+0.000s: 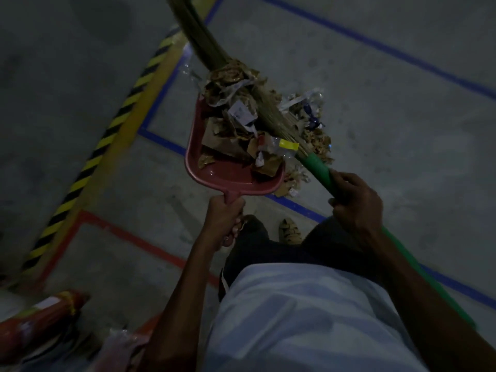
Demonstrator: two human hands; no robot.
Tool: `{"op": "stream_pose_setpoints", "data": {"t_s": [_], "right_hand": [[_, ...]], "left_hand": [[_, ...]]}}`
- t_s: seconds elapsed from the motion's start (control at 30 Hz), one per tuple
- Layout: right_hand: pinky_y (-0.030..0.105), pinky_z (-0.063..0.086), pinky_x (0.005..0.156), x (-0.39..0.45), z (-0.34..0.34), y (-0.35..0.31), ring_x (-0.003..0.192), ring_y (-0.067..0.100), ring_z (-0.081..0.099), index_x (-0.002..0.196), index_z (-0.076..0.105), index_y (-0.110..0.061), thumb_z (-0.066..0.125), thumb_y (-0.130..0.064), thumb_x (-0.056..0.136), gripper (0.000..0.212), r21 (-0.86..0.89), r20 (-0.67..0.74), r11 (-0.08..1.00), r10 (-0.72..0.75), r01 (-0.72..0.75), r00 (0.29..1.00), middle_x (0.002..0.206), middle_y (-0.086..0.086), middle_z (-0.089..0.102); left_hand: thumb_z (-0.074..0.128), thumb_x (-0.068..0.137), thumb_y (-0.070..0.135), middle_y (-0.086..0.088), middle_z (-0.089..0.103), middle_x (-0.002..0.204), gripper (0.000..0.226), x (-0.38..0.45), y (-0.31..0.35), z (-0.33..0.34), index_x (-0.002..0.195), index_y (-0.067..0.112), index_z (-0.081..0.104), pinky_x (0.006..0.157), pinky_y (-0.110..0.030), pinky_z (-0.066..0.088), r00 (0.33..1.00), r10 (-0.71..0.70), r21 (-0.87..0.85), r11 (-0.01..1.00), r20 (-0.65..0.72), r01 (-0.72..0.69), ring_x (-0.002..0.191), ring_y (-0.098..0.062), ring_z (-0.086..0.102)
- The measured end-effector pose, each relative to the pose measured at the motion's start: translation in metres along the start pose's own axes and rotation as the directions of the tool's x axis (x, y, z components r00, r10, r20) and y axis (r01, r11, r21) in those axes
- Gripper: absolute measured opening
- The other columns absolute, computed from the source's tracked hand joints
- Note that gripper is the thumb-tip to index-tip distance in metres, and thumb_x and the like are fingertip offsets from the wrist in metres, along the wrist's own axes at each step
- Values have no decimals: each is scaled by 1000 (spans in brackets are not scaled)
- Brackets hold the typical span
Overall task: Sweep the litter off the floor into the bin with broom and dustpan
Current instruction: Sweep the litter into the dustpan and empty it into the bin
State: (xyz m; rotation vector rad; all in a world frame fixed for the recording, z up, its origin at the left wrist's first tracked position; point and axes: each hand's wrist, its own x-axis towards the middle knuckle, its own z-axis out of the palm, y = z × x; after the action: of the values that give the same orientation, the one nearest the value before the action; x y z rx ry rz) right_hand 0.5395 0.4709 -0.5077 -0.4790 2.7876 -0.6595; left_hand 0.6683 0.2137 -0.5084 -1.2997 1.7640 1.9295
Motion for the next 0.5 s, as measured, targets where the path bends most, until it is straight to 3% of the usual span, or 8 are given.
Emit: {"op": "stream_pose_setpoints", "data": {"t_s": [0.2,0.33,0.5], "right_hand": [[40,53,74,1,-12,-20,110,37,61,143,53,-23,79,-1,70,80,29,43,987,-157,156,987,141,1,57],[38,52,68,9,-30,-26,104,39,63,140,56,-19,78,2,67,80,21,33,945,-328,327,944,137,8,60],[37,52,71,8,-54,-21,100,37,65,139,56,-17,78,5,69,76,60,51,877,-480,477,876,132,9,63]], "left_hand": [[59,92,17,-9,41,51,37,-44,4,-12,57,12,47,47,-28,30,991,35,-84,995,-130,-47,38,-18,35],[57,94,13,-7,41,51,35,-75,1,-1,60,12,46,44,-24,32,968,48,-165,982,-248,-91,38,-17,34],[56,95,12,-7,39,50,32,-124,-24,29,64,11,49,44,-24,31,933,18,-285,950,-359,-128,37,-16,33]]}}
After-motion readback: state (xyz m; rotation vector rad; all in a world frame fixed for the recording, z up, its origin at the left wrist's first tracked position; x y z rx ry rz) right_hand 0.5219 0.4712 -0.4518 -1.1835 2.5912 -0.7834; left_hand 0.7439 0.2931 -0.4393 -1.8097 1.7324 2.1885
